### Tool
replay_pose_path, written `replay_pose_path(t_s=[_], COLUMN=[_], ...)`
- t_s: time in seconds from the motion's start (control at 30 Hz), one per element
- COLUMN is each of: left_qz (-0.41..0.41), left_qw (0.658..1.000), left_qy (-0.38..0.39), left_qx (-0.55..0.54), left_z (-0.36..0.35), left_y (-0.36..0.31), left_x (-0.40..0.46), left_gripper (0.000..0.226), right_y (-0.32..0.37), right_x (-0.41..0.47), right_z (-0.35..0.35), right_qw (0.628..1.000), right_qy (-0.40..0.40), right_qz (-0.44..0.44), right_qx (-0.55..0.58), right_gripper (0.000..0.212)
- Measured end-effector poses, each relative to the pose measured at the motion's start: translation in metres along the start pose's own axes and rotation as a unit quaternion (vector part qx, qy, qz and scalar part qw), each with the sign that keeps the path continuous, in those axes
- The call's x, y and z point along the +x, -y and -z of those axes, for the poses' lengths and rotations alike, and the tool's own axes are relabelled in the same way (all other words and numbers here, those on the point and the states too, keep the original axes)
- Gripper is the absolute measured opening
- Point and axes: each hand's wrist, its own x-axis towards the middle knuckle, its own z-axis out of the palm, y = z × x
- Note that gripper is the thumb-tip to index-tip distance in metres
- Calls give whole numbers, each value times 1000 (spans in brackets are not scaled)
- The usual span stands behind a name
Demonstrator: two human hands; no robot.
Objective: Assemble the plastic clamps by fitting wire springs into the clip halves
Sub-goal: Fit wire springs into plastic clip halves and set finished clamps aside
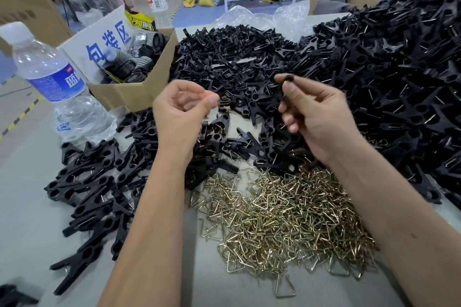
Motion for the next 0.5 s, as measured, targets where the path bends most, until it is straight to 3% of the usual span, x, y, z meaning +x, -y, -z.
replay_pose_path(t_s=[0.1,0.17,0.23,0.33,0.4,0.5], left_qz=[18,29,36,46,56,70], left_qw=[997,989,972,937,908,840], left_qy=[-67,-69,-49,-2,68,187], left_qx=[43,129,227,348,410,505], left_z=[9,11,11,5,-5,-22], left_y=[1,3,2,-1,-1,-3], left_x=[10,18,29,47,60,76], left_gripper=[22,20,20,25,30,31], right_y=[21,32,37,25,11,-6], right_x=[28,51,66,75,83,104], right_z=[7,8,-3,-38,-58,-75], right_qw=[960,890,825,780,740,666], right_qy=[-119,-191,-201,-39,81,149], right_qz=[118,172,212,199,139,111], right_qx=[-222,-377,-484,-593,-653,-722], right_gripper=[36,42,31,6,17,31])
